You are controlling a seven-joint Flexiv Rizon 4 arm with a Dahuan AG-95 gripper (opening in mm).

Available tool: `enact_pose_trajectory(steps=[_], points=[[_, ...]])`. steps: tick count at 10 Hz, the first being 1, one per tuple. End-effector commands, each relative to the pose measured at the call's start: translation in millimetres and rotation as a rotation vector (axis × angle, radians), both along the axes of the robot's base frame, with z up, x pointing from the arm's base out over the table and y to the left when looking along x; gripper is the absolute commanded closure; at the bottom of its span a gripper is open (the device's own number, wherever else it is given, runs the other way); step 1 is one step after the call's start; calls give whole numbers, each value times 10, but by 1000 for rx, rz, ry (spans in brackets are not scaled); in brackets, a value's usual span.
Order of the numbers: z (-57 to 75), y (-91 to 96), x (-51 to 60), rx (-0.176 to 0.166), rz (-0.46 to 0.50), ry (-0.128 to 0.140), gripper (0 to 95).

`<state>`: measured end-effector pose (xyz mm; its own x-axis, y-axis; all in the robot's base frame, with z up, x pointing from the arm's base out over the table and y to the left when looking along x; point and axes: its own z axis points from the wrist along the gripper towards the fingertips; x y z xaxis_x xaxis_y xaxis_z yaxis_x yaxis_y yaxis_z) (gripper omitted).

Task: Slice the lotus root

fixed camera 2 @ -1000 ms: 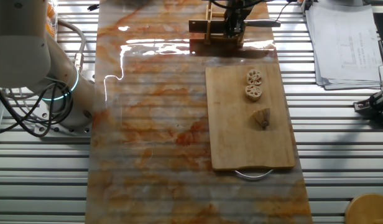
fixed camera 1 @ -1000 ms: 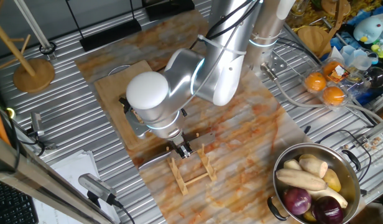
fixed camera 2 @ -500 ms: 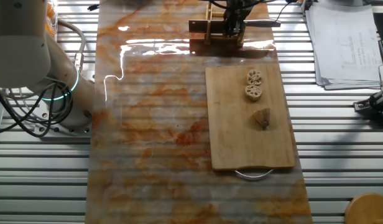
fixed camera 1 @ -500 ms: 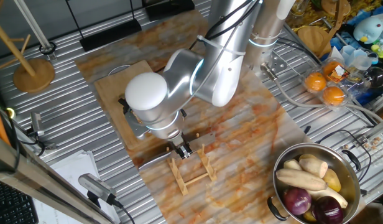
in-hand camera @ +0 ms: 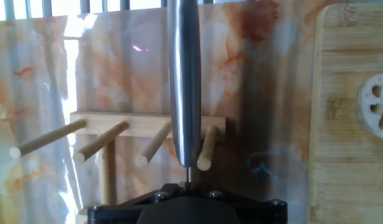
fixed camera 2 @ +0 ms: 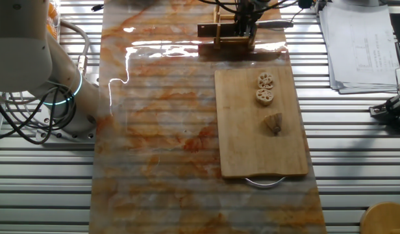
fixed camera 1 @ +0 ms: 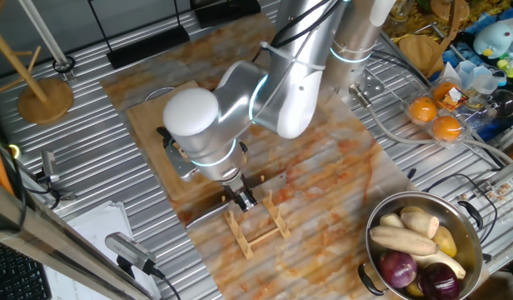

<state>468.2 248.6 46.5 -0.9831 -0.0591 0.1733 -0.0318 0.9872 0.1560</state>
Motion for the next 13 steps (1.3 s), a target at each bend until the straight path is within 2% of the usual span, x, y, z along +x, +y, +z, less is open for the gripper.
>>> enact_pose_trajectory(steps=[1,2,3,4,6,8,10,13], points=[[181,9,-59,-33,36,-42,950],[291,-4,-60,-46,55,-50,950],[427,-49,-36,-48,71,-49,950],[594,-111,6,-68,102,-45,950],[882,-215,77,-69,124,-53,950],[1072,-289,150,-68,138,-50,950],[1037,-402,176,-72,165,-80,950],[947,-500,279,-86,215,-70,950]])
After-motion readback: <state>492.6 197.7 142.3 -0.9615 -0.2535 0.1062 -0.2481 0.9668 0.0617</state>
